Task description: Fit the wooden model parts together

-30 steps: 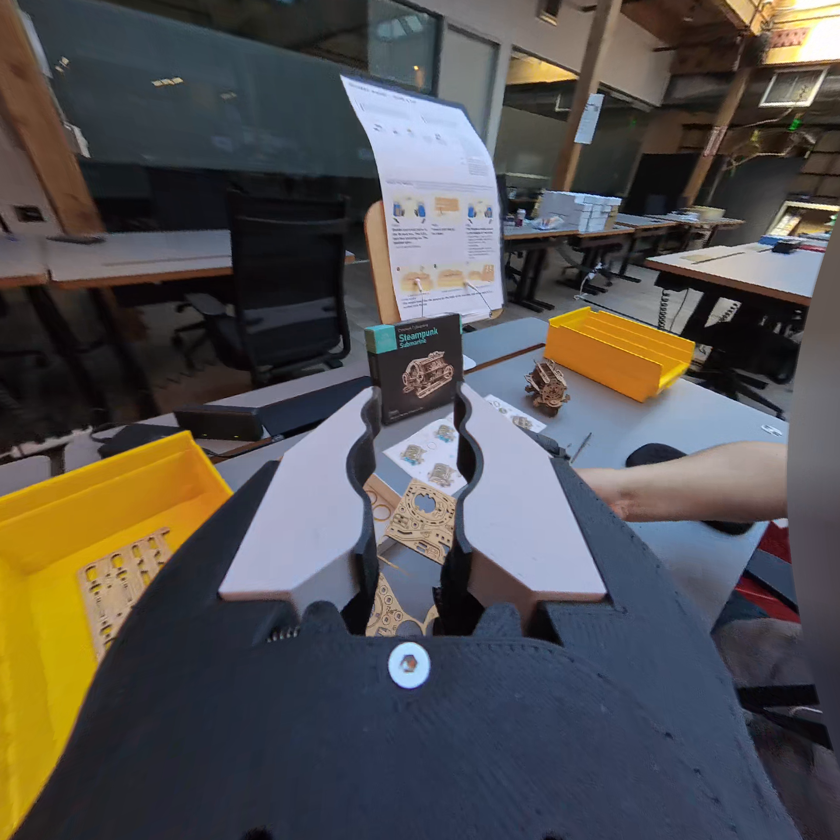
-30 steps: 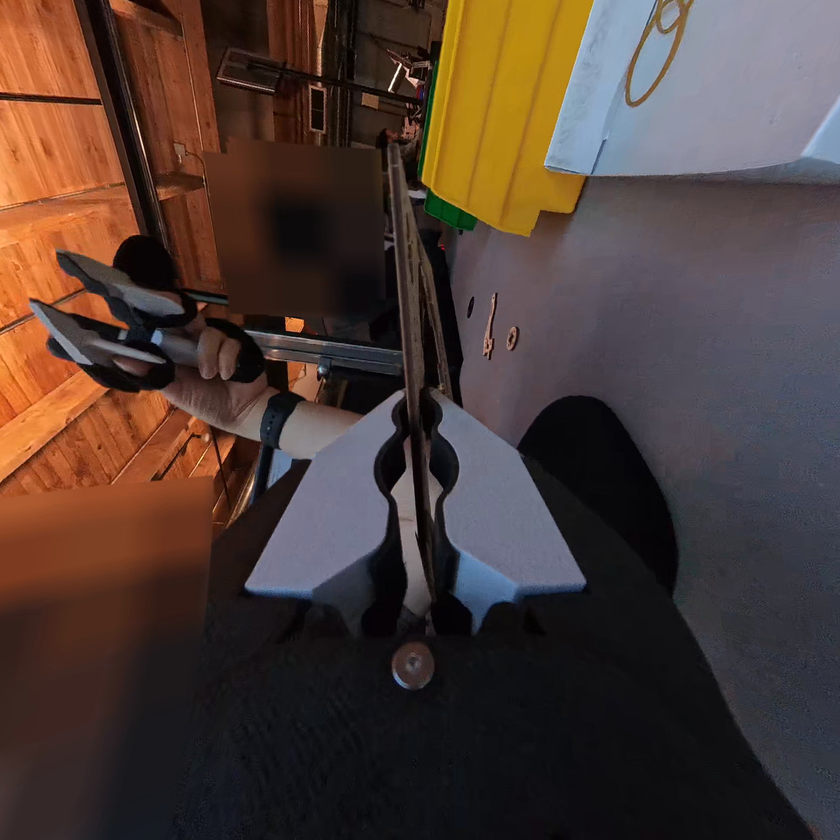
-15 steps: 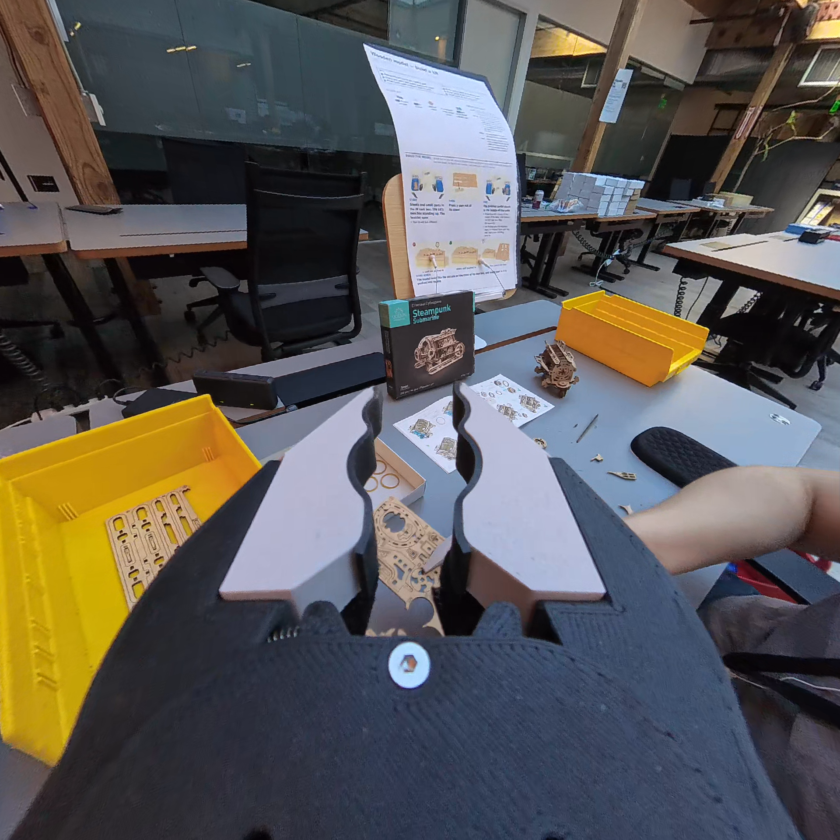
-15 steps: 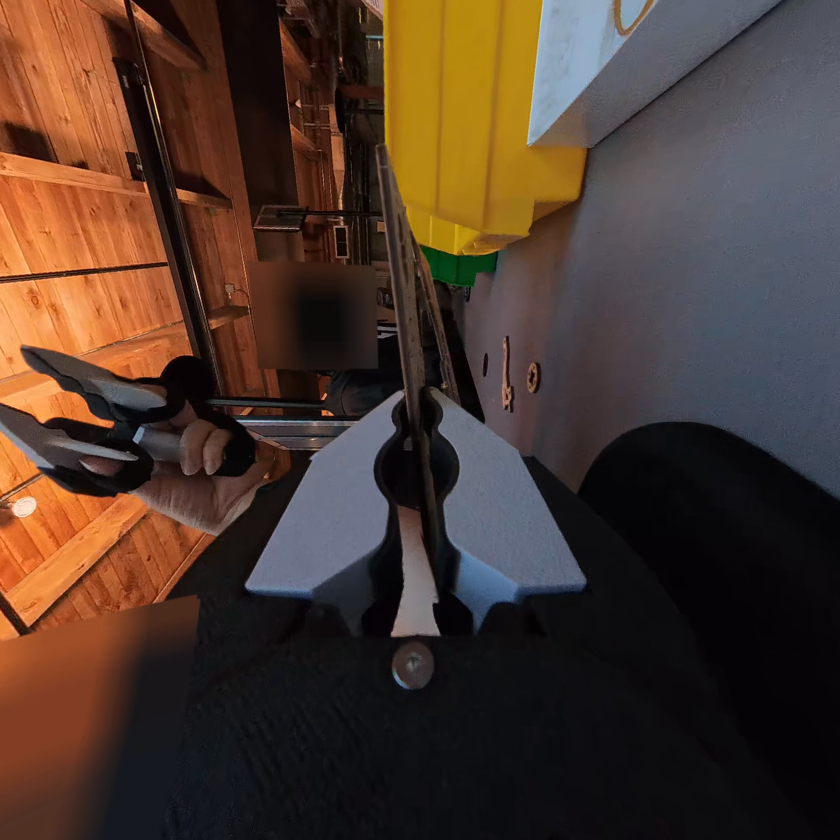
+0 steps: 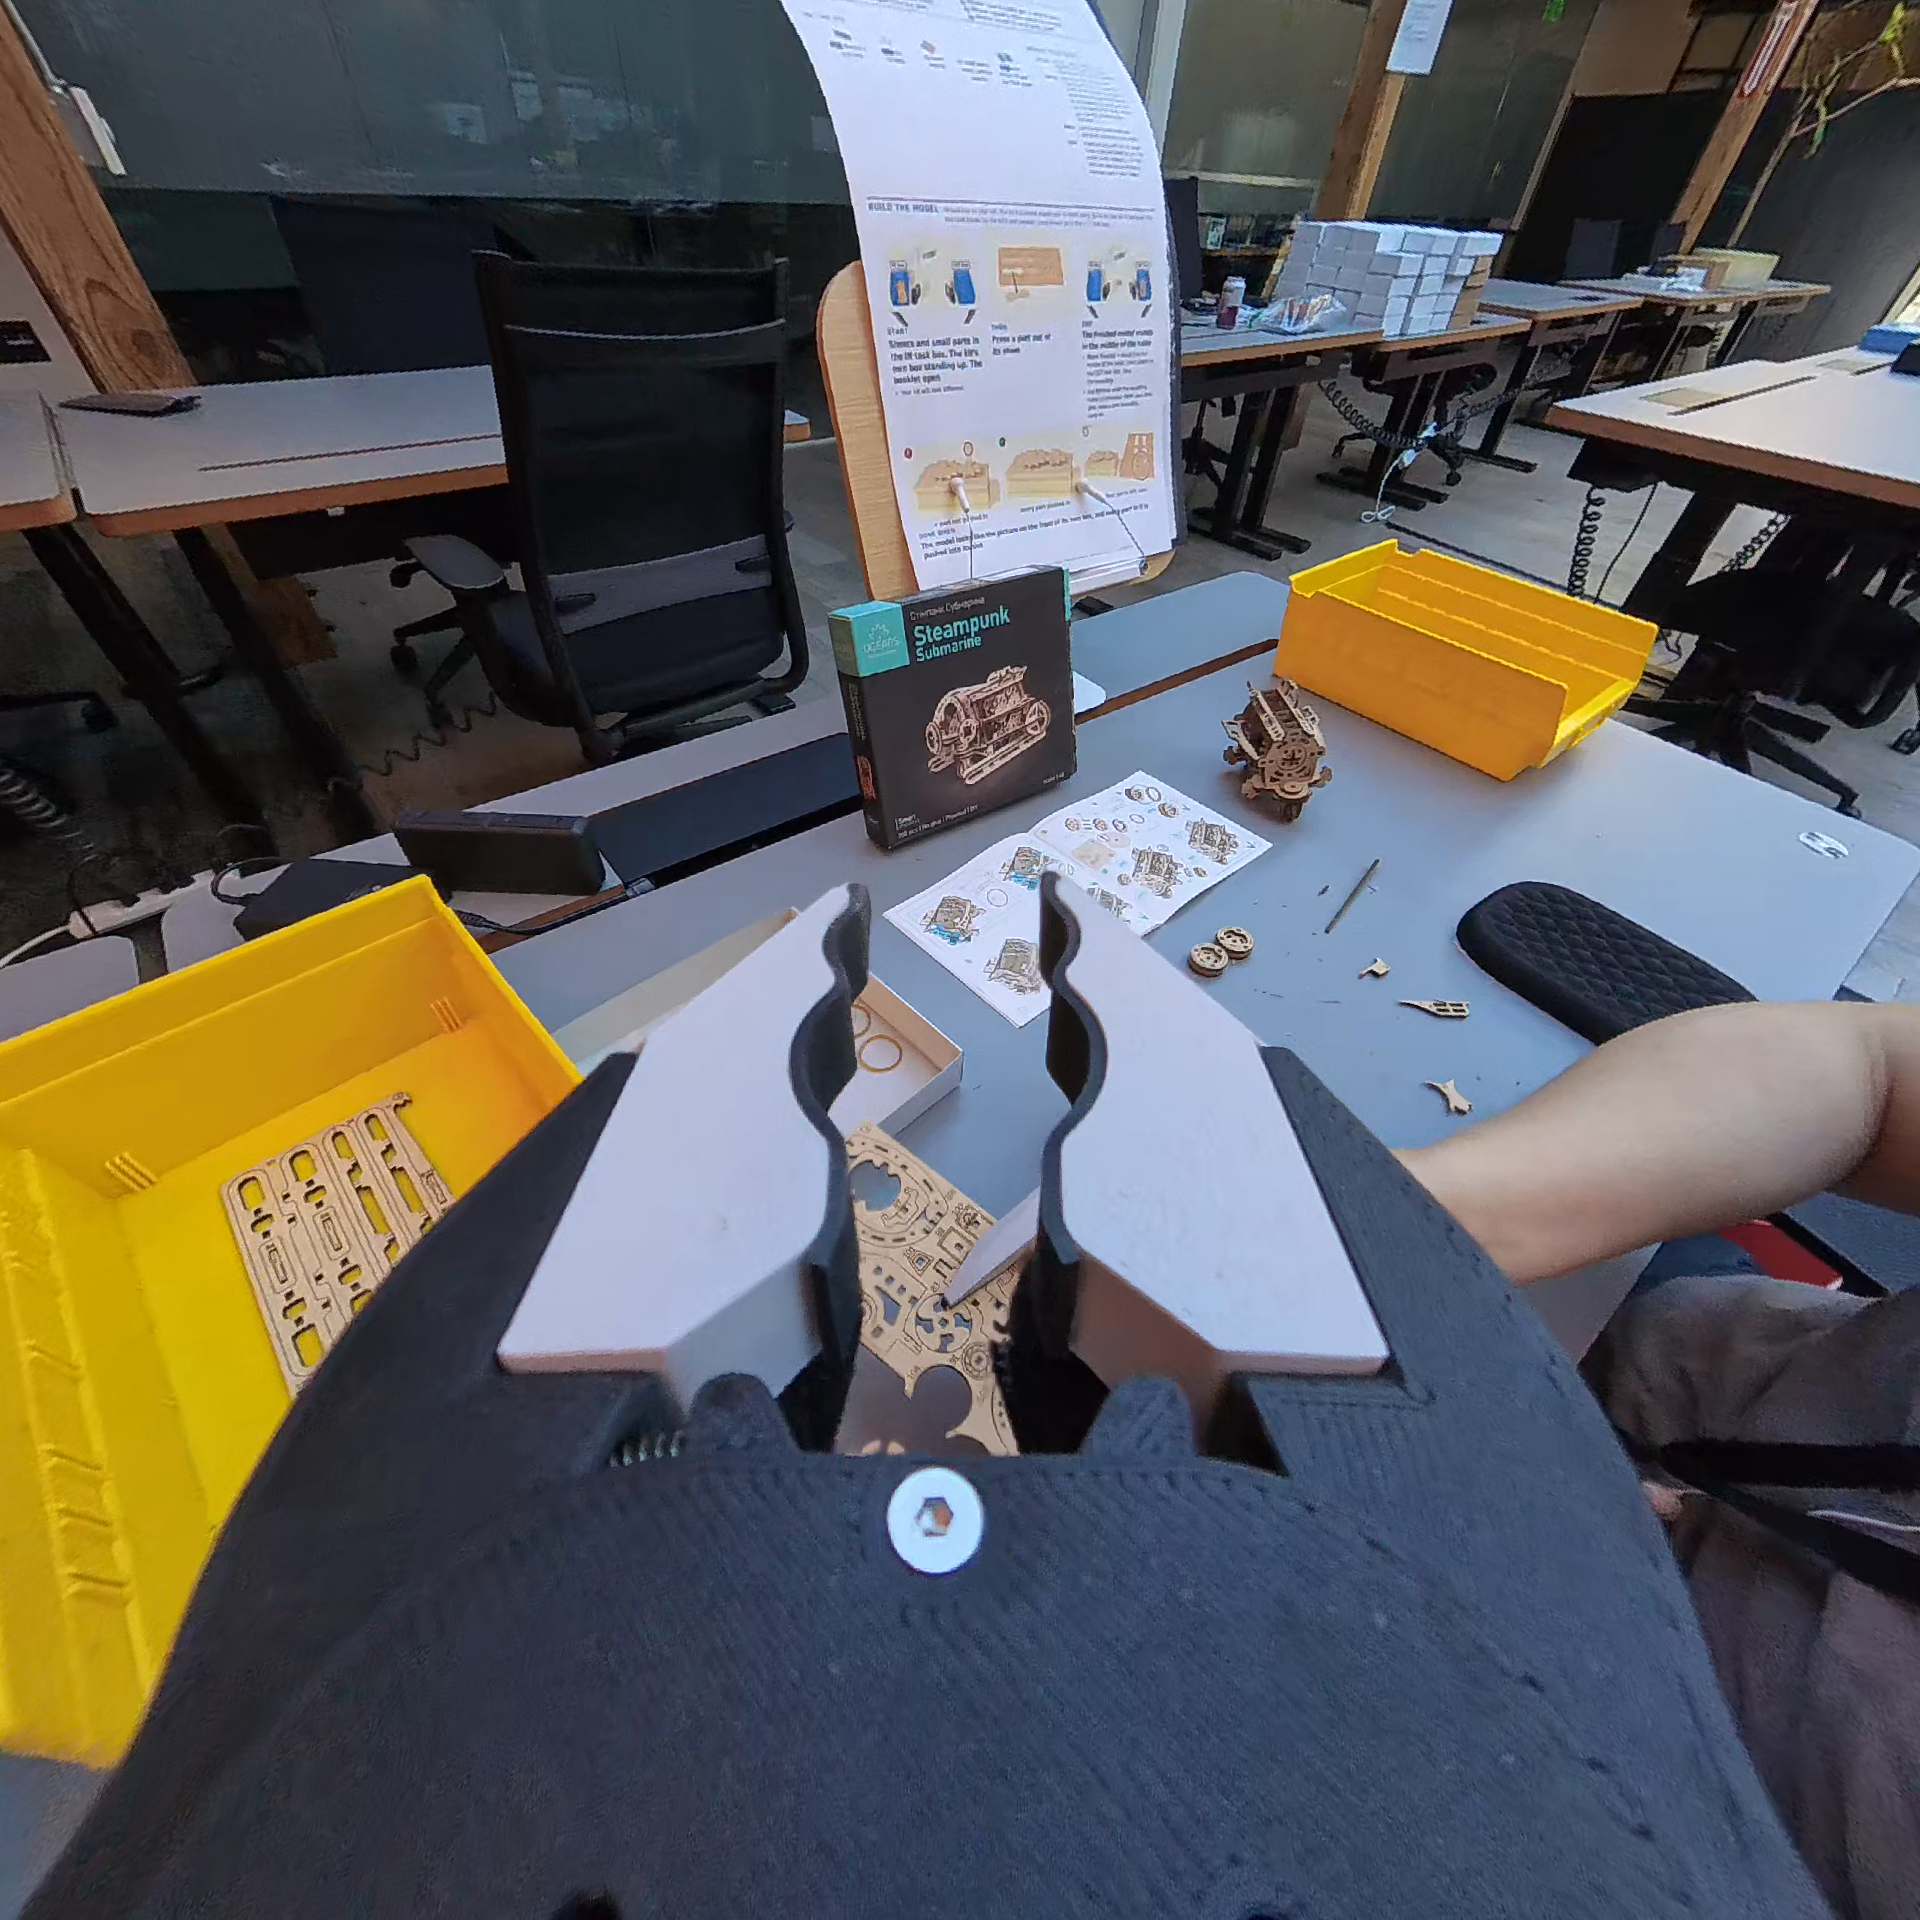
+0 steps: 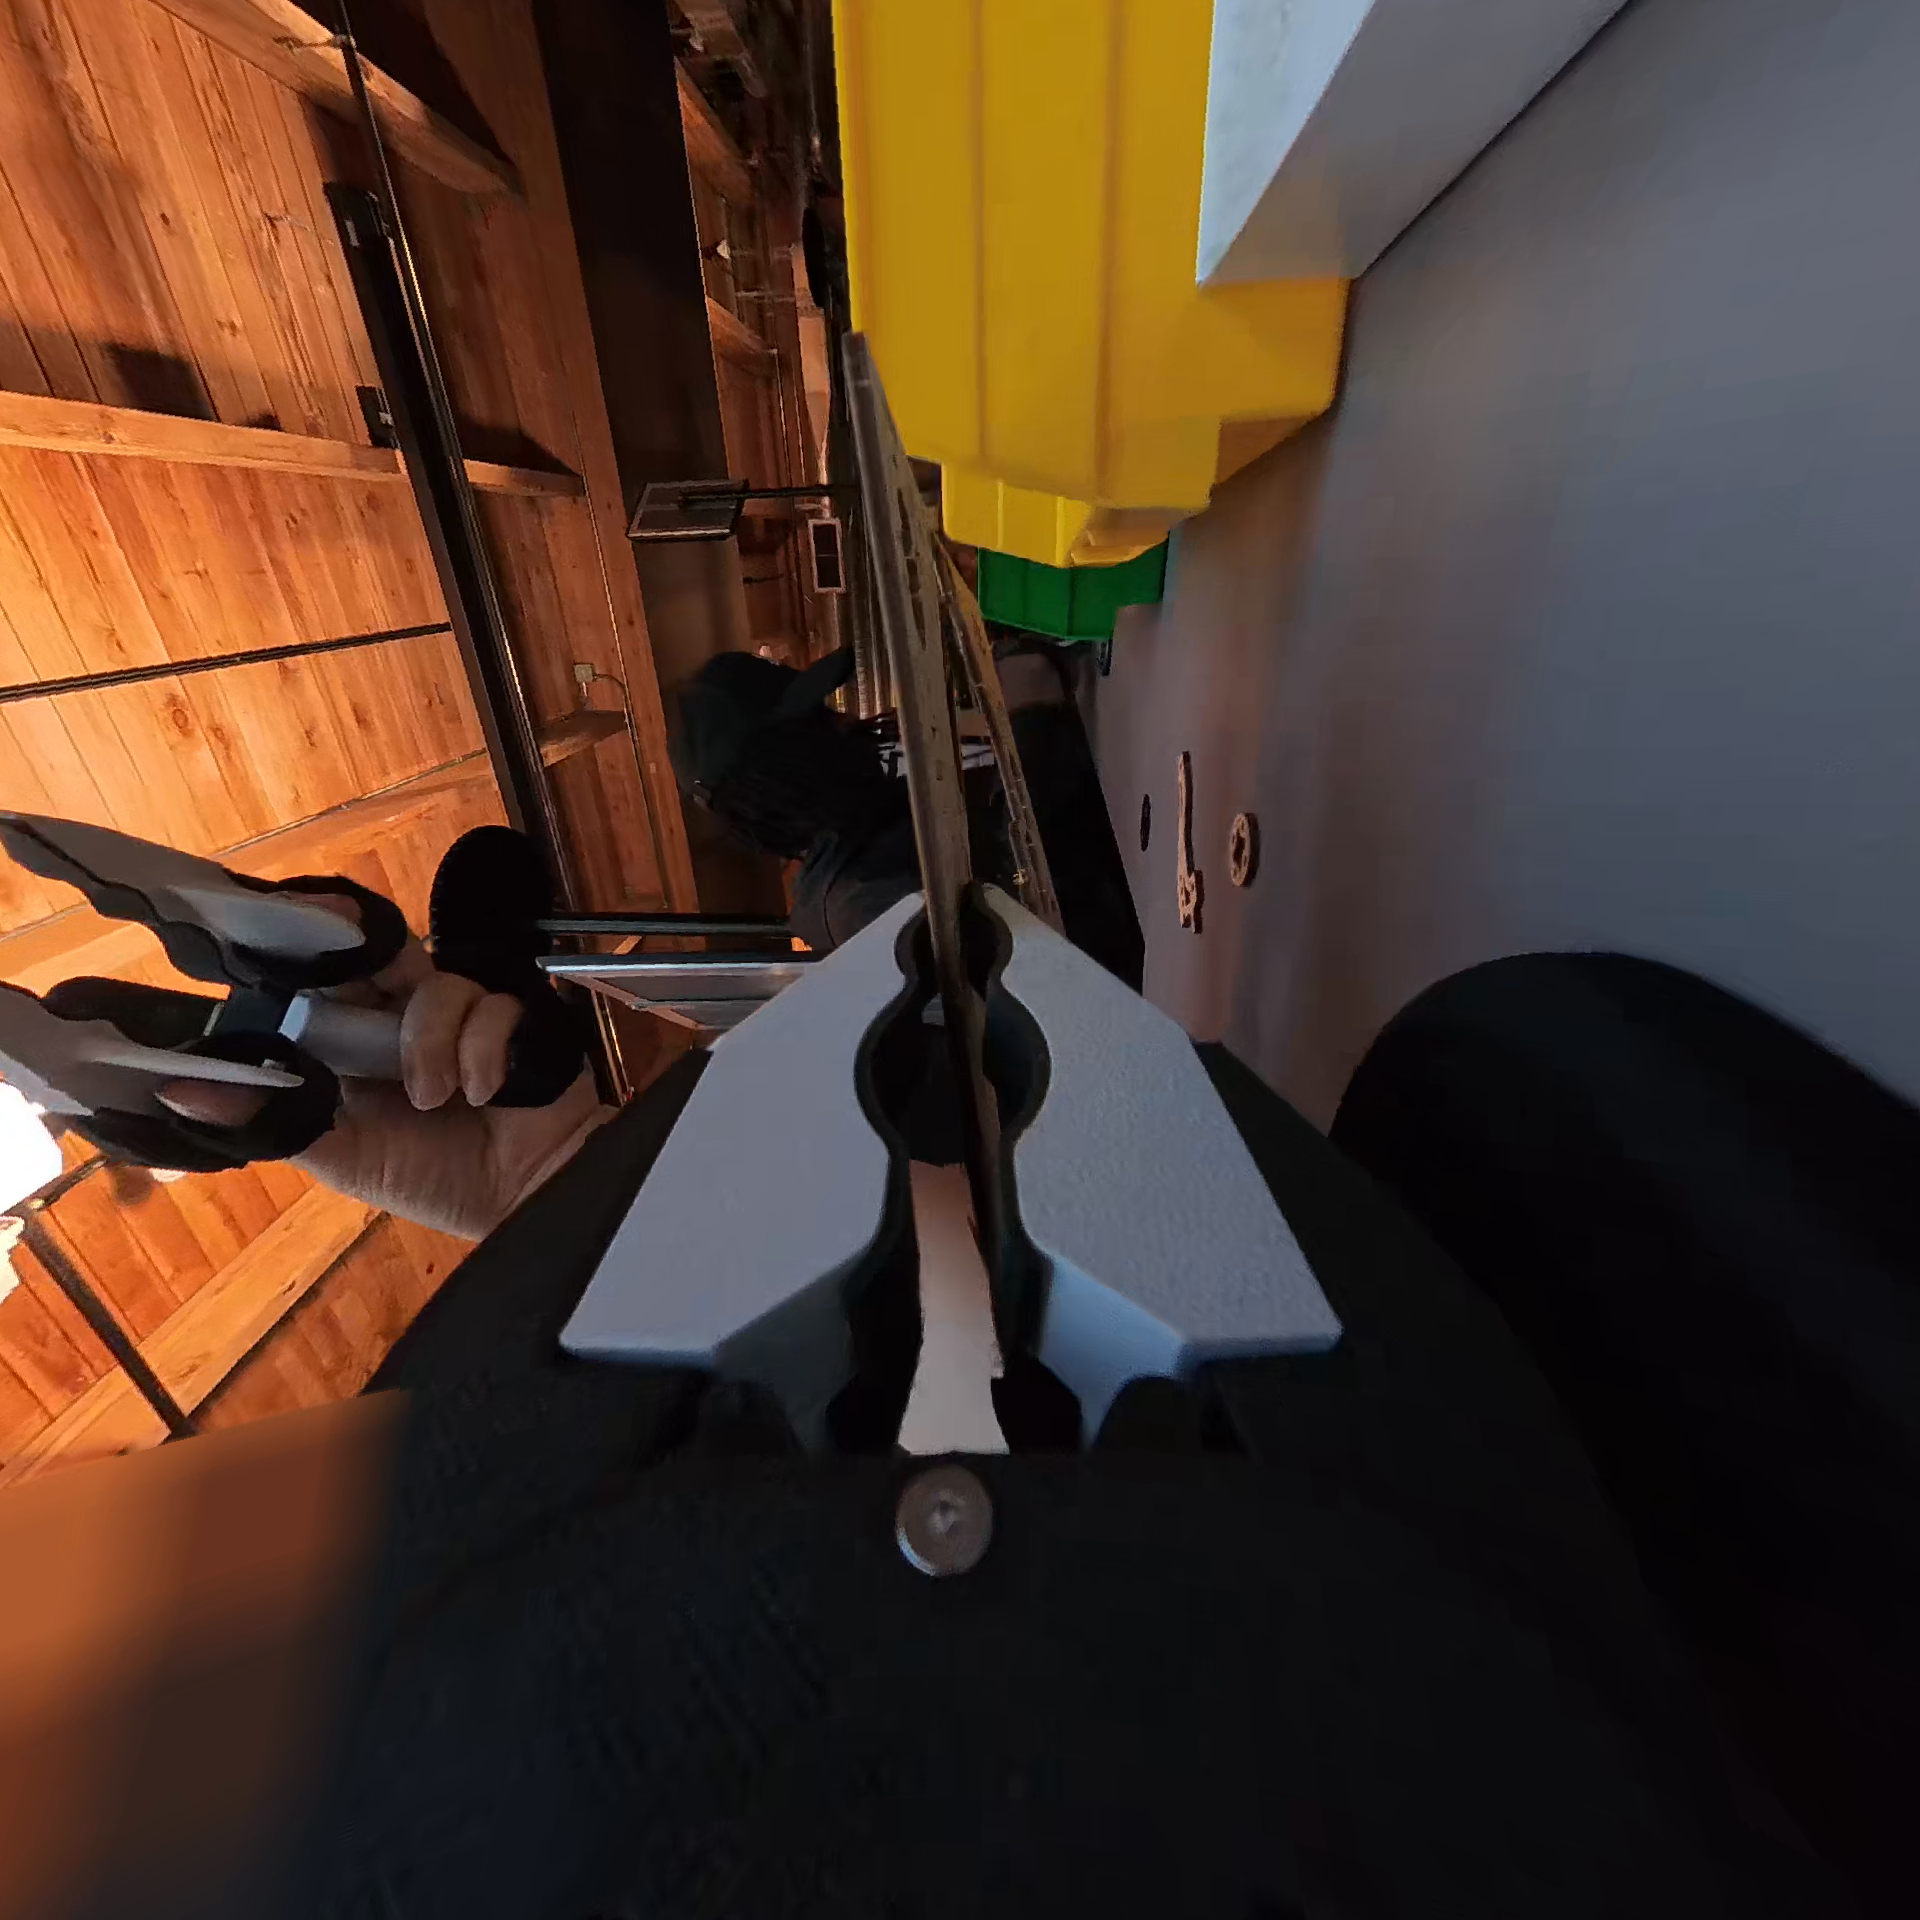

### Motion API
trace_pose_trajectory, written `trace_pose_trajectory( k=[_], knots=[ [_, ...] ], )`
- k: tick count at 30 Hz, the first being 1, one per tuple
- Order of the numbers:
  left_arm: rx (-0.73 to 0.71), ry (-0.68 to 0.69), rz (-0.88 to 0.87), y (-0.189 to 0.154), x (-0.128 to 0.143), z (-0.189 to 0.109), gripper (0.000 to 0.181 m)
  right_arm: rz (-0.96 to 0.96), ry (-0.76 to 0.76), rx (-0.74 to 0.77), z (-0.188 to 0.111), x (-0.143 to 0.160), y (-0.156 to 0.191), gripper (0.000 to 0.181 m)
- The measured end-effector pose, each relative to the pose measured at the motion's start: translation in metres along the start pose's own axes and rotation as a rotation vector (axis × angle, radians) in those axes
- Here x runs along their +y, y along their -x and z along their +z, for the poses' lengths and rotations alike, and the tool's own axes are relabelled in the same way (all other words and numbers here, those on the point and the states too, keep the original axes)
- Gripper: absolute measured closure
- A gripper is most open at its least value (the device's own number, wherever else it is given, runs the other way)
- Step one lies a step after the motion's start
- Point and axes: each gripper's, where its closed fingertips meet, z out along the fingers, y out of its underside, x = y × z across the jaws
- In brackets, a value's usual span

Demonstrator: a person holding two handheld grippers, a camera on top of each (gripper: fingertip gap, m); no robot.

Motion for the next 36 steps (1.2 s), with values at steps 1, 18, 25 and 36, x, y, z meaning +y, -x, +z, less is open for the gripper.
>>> trace_pose_trajectory(
  k=[1,18,25,36],
  knots=[
    [-0.001,-0.004,0.002,0.0,-0.001,-0.001,0.15,-0.004,0.029,0.002,0.006,0.007,0.0,0.18],
    [-0.036,-0.052,-0.045,0.016,0.002,-0.027,0.15,-0.153,0.384,0.177,0.094,0.033,-0.046,0.18],
    [-0.024,-0.054,-0.046,0.016,0.003,-0.027,0.15,-0.228,0.443,0.241,0.091,0.037,-0.05,0.179],
    [-0.012,-0.046,-0.026,0.009,0.003,-0.027,0.15,-0.241,0.537,0.265,0.097,0.037,-0.058,0.178]
  ],
)
